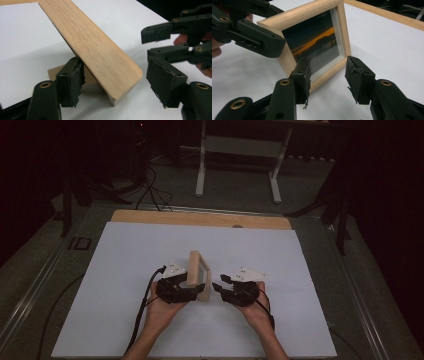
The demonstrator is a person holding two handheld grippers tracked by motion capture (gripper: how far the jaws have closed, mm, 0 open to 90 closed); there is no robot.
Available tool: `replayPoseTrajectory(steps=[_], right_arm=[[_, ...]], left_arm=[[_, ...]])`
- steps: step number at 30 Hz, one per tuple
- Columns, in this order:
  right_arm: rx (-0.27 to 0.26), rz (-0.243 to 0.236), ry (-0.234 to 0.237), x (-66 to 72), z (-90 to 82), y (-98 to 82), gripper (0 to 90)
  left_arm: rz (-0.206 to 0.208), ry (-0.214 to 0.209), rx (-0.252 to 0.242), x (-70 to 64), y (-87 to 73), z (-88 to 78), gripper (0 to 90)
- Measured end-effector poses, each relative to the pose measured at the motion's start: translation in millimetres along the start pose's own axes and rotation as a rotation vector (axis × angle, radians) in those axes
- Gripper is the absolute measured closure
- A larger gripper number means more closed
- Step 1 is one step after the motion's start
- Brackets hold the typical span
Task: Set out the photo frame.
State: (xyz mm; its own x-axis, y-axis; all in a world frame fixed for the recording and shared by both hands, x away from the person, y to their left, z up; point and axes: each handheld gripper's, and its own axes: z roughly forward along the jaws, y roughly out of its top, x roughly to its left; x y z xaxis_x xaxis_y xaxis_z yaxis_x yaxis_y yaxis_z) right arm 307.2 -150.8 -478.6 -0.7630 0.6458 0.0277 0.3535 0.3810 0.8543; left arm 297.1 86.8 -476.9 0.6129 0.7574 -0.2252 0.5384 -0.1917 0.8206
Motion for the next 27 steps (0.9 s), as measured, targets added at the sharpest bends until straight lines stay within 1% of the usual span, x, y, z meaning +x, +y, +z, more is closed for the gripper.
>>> replayPoseTrajectory(steps=[5,8,13,20,27], right_arm=[[-0.003,0.003,-0.001,-0.6,-0.8,0.1,54.8],[-0.004,0.004,-0.002,-0.9,-1.1,0.1,54.6],[-0.002,0.006,-0.004,-1.8,-0.6,-0.2,54.5],[-0.003,0.007,-0.004,-1.6,-0.5,-0.2,54.4],[-0.007,0.010,-0.003,-2.5,-1.7,0.1,54.4]], left_arm=[[-0.039,0.021,-0.005,0.4,1.1,6.0,29.7],[-0.050,0.030,-0.005,1.0,1.8,7.9,31.7],[-0.053,0.037,0.000,2.7,2.1,7.7,39.1],[-0.054,0.037,0.005,3.0,2.2,6.7,41.4],[-0.051,0.040,-0.001,3.9,2.8,3.6,51.3]])
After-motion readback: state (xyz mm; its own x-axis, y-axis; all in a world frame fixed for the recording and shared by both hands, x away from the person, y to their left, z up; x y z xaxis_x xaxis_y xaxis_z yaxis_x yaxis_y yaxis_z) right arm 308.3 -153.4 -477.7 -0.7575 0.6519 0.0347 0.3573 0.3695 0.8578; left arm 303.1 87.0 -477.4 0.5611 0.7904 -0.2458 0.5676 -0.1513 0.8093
